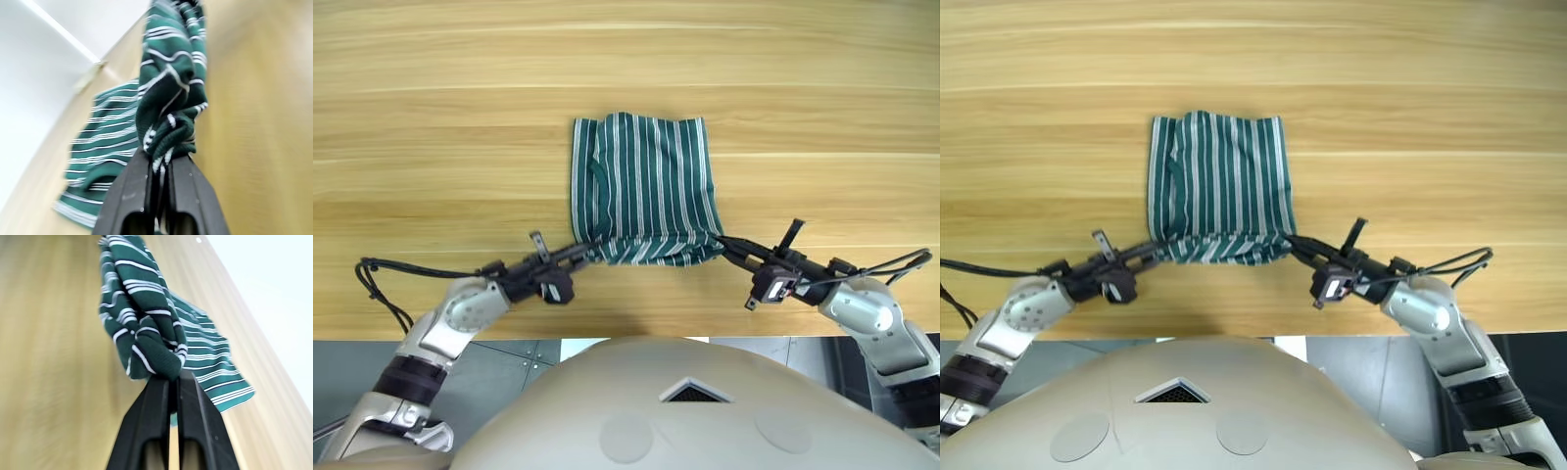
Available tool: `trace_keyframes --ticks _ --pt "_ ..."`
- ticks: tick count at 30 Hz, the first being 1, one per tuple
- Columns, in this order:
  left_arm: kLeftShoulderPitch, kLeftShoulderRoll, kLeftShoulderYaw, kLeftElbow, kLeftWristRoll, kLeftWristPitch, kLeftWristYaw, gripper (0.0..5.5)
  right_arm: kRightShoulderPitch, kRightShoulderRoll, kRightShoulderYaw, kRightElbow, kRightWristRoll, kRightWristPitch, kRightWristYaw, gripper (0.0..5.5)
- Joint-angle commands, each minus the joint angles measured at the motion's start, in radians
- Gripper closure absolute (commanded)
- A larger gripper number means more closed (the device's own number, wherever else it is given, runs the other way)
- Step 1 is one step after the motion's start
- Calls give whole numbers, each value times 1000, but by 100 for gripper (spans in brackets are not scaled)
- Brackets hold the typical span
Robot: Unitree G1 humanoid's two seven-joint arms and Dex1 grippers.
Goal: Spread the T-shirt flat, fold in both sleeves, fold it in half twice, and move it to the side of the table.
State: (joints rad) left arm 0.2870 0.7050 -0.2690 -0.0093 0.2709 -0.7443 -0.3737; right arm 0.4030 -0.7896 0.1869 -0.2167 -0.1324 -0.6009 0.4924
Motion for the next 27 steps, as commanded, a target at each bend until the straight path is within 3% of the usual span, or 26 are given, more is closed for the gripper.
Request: trace_keyframes --ticks 1,6,18,20,27 --pt "-110 -54 54 8 32 50 47 535 -121 72 -21 37 1 41 -26 550" --pt "-264 -108 53 50 107 84 70 535 -272 157 -4 137 -64 67 -52 550" --pt "-561 -201 -44 539 270 37 183 535 -533 301 57 399 -249 100 -161 550" --pt "-597 -216 -60 612 279 22 204 535 -560 314 58 441 -273 109 -186 505" --pt "-755 -312 -75 864 266 -4 271 403 -680 356 82 642 -328 96 -272 375"
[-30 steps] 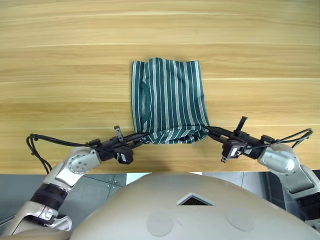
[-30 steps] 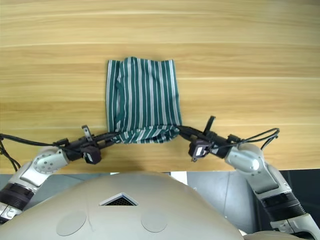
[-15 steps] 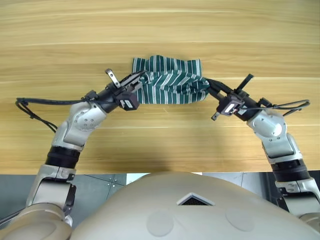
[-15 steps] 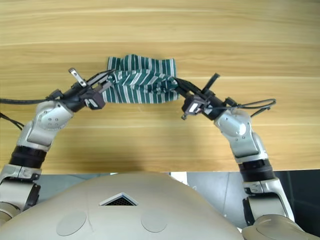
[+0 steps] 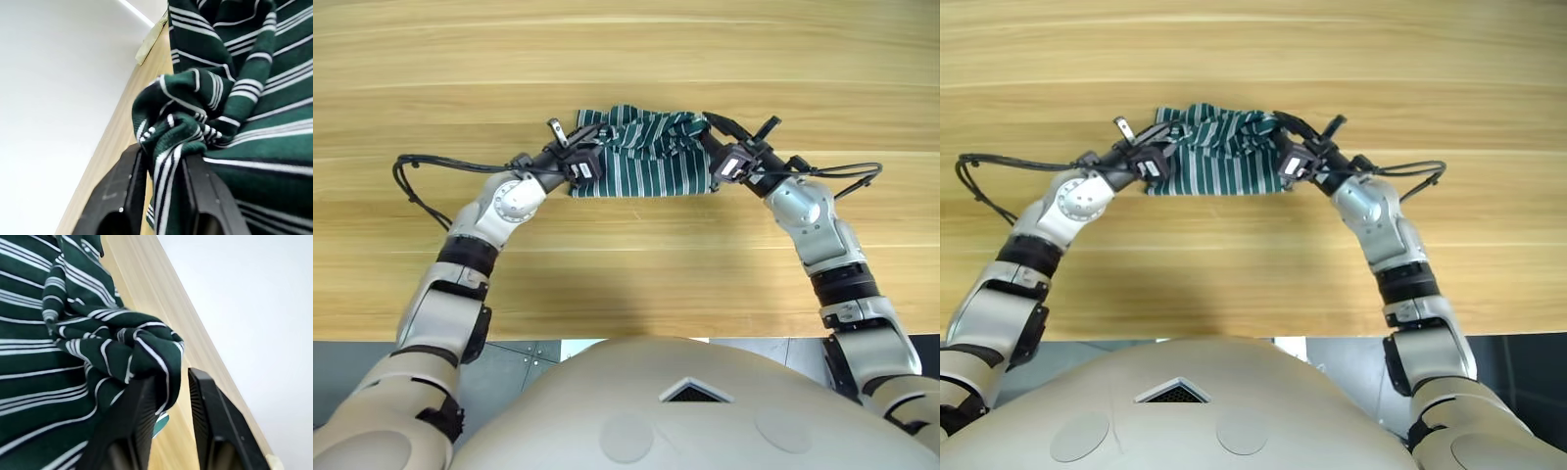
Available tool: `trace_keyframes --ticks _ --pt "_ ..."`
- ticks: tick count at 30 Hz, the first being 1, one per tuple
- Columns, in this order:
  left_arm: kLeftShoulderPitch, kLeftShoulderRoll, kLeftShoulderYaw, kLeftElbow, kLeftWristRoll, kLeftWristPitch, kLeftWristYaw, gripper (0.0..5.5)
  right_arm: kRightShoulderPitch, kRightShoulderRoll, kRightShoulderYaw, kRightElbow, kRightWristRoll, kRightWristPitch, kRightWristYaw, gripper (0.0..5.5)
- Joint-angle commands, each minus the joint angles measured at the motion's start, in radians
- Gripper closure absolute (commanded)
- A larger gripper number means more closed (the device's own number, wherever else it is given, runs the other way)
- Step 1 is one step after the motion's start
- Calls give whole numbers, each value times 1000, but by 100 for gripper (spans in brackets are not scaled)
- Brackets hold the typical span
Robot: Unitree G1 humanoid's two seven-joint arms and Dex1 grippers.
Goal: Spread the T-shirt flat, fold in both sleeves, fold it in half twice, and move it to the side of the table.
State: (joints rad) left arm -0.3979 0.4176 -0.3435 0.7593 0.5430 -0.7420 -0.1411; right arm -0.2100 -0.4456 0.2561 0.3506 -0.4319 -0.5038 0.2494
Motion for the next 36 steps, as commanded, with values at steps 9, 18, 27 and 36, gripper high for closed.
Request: trace_keyframes --ticks 9,18,27,36 --pt "-278 -71 48 389 -31 44 213 242 -287 64 15 439 -12 -58 -128 200" --pt "-362 -107 63 535 -54 136 252 114 -504 149 -94 823 123 -48 -123 26" --pt "-244 52 231 514 -174 82 488 114 -456 141 -84 691 84 -130 -291 13" --pt "15 91 378 425 -306 -64 576 114 -246 279 97 123 54 -104 -143 13"
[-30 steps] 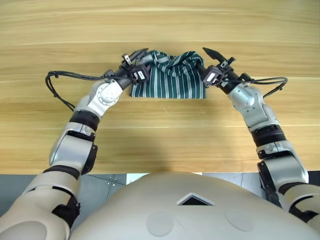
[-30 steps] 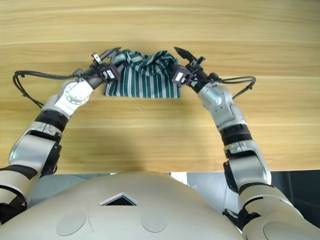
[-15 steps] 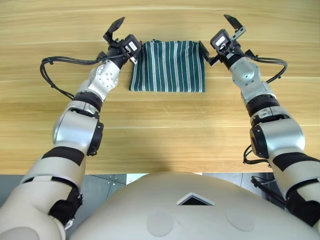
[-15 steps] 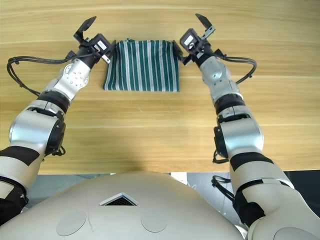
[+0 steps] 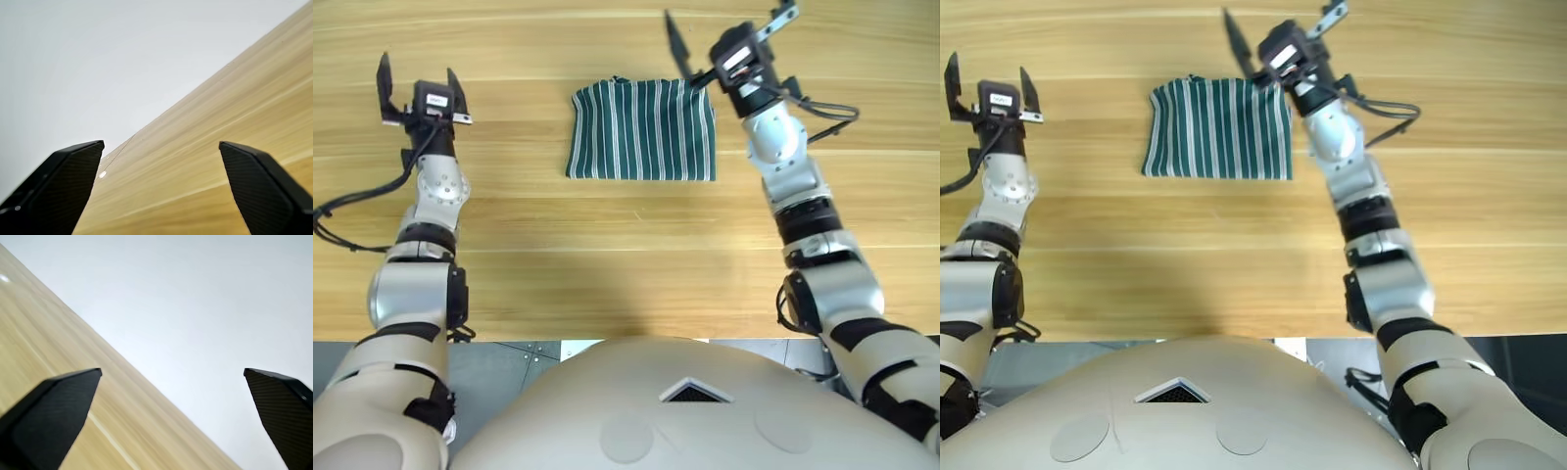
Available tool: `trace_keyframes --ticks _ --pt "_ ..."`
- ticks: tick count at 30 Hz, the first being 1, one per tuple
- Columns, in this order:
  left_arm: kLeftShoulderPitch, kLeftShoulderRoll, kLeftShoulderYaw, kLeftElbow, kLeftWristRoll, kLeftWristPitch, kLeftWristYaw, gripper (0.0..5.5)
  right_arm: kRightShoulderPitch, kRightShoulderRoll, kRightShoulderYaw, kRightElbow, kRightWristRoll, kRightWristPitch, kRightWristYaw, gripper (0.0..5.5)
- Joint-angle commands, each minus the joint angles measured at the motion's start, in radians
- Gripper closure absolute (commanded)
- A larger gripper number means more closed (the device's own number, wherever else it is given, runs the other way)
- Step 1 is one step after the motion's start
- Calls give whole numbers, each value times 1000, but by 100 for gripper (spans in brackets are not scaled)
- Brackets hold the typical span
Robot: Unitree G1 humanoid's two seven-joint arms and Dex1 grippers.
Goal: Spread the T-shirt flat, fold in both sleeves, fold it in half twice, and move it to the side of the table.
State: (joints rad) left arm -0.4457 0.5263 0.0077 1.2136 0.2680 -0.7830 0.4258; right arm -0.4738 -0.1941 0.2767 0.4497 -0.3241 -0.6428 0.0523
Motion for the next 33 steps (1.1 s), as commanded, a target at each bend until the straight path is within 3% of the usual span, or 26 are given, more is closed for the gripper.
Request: trace_keyframes --ticks 1,6,12,18,22,29,33 --pt "76 -36 25 -29 -34 -21 1 114 2 38 96 106 -65 37 65 13" --pt "88 -83 31 -18 -55 -1 -26 114 -190 108 57 547 -20 75 88 13" --pt "65 -94 64 12 -91 32 -67 114 -333 140 -133 878 127 388 139 13" --pt "65 -112 58 13 -83 39 -89 114 -280 64 -290 924 218 599 8 13" --pt "75 -123 59 12 -84 36 -94 114 -225 -49 -349 929 217 639 -142 13" --pt "118 -130 107 9 -121 20 -70 114 -127 -289 -567 928 312 677 -473 13" --pt "165 -144 117 2 -127 4 -39 114 -91 -325 -684 927 375 697 -572 13"
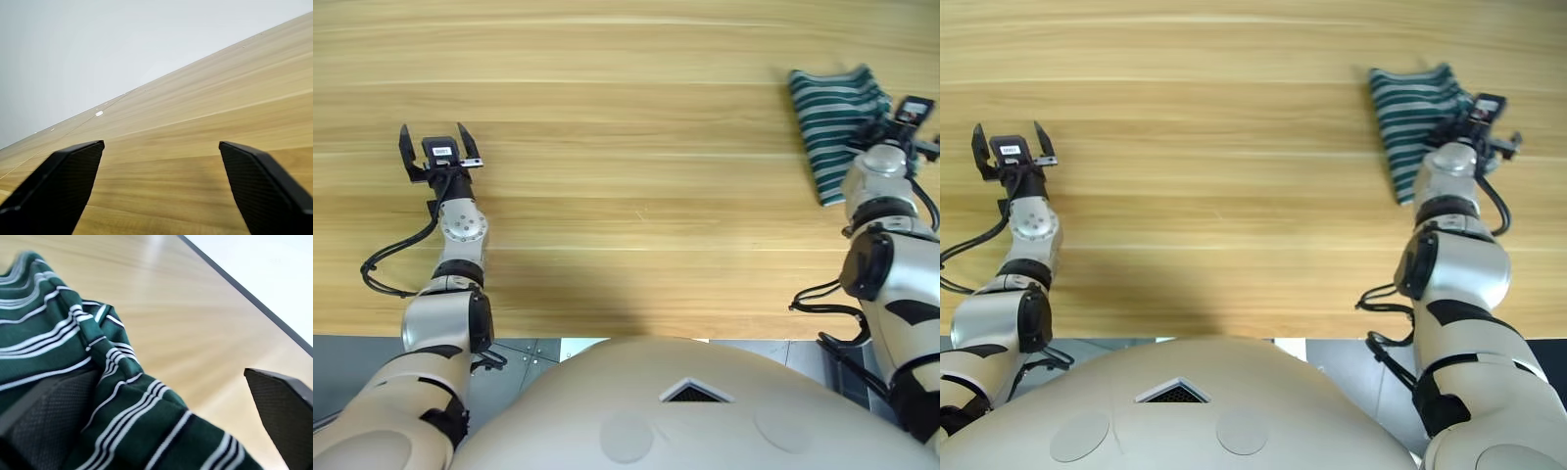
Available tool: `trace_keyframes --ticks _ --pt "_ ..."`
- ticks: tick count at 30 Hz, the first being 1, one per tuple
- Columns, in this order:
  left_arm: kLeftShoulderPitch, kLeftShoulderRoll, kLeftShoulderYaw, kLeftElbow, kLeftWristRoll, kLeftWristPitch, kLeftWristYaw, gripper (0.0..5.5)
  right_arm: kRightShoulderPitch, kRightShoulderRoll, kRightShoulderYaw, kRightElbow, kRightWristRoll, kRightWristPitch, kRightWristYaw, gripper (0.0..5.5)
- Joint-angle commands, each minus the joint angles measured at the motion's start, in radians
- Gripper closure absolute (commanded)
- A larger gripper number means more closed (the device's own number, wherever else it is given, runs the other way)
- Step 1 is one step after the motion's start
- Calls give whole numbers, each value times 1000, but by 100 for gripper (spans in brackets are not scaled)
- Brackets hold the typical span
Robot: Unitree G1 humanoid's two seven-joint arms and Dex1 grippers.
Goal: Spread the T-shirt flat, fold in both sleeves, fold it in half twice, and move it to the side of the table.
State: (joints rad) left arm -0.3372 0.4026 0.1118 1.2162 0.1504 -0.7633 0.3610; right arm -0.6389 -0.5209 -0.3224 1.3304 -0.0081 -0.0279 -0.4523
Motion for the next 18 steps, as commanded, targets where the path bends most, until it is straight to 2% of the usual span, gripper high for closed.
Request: trace_keyframes --ticks 1,6,8,10,13,15,18 --pt "68 -22 18 -3 -11 -20 31 114 77 6 -98 45 64 82 -77 13" --pt "123 2 46 -15 -20 -38 77 114 -1 35 -61 25 -7 -55 -67 13" --pt "146 8 54 -34 -19 -62 103 114 -78 61 17 -1 -77 -187 -85 13" --pt "171 3 62 -71 -18 -96 123 114 -150 128 117 -51 -159 -363 -87 13" --pt "238 -47 74 -231 -60 -152 90 114 -158 343 315 -200 -257 -560 38 13" --pt "335 -92 45 -459 -85 -138 38 114 -43 488 487 -361 -329 -629 131 13" --pt "509 -163 0 -806 -142 -57 -19 114 133 591 647 -522 -389 -615 227 13"
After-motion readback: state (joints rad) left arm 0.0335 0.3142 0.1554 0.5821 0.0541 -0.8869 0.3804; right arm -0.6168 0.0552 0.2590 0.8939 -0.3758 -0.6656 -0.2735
